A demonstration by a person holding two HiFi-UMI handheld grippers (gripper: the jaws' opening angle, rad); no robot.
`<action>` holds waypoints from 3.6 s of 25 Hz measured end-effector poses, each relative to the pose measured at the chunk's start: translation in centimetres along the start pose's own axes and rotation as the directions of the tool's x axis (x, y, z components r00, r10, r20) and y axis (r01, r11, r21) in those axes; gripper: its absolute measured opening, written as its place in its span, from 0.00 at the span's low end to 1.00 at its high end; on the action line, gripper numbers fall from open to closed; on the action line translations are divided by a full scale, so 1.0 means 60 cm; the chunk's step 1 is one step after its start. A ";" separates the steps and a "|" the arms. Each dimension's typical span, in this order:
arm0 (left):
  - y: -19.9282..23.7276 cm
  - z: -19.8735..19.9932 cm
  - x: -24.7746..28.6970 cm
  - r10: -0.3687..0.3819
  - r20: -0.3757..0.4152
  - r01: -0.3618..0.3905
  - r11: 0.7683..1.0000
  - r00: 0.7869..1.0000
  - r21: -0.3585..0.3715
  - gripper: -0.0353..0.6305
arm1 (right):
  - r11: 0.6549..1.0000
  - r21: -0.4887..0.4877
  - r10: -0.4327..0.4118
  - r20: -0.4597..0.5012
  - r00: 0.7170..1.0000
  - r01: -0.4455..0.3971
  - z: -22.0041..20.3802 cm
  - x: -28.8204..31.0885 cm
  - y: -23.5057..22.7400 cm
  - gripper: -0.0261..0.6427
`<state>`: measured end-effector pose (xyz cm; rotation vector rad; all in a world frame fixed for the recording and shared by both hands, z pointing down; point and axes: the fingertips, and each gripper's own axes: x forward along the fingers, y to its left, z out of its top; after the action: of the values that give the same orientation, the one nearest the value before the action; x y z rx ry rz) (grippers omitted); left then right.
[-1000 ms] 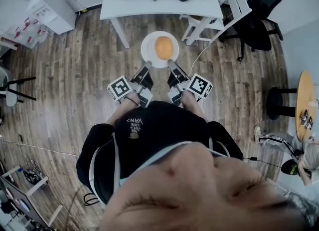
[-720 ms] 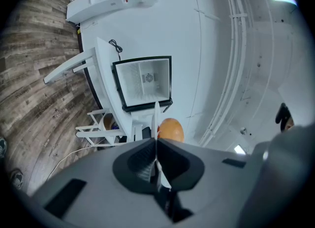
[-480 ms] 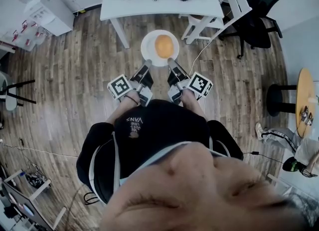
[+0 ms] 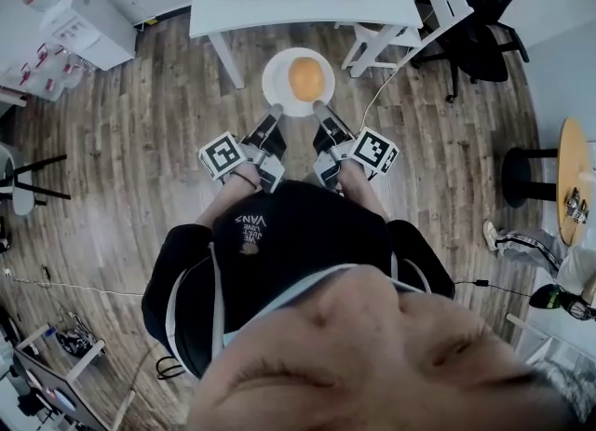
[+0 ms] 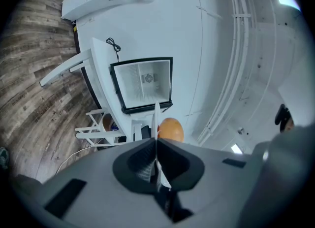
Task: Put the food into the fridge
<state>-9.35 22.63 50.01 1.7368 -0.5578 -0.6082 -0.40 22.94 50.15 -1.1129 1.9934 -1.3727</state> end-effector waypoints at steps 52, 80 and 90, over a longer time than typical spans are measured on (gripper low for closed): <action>0.078 0.094 0.286 0.070 0.208 -0.068 0.998 0.976 -0.015 0.09 | 0.999 0.004 0.036 -0.217 0.976 -0.036 0.266 0.167 -0.129 0.10; 0.103 0.314 0.348 0.024 0.084 -0.022 0.999 0.996 -0.028 0.09 | 1.000 -0.004 -0.027 -0.085 0.996 0.027 0.303 0.370 -0.104 0.10; 0.117 0.377 0.353 0.008 0.004 -0.008 1.000 1.000 -0.021 0.09 | 1.000 0.016 0.006 -0.002 1.000 -0.006 0.296 0.431 -0.088 0.10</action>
<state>-8.64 -9.16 49.72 1.7136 -0.5592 -0.6094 0.34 -8.87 49.74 -1.0982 1.9825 -1.3840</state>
